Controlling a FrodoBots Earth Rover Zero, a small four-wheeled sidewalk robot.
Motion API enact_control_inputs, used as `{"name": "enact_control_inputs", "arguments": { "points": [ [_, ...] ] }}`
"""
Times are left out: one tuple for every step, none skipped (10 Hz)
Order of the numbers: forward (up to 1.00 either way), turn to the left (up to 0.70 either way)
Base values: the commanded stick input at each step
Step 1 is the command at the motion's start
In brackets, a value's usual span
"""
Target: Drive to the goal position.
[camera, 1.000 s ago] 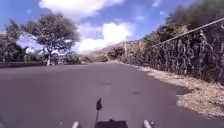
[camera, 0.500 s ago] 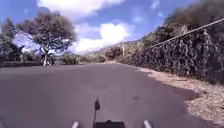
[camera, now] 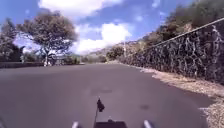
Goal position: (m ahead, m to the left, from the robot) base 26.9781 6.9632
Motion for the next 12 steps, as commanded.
{"name": "enact_control_inputs", "arguments": {
  "points": [
    [0.63,-0.01],
    [0.63,-0.05],
    [0.63,-0.08],
    [0.63,-0.24],
    [0.63,-0.28],
    [0.63,-0.32],
    [0.63,-0.32],
    [0.63,-0.32],
    [0.63,-0.02],
    [0.63,-0.01],
    [0.63,0.00],
    [0.63,0.00]
  ]
}}
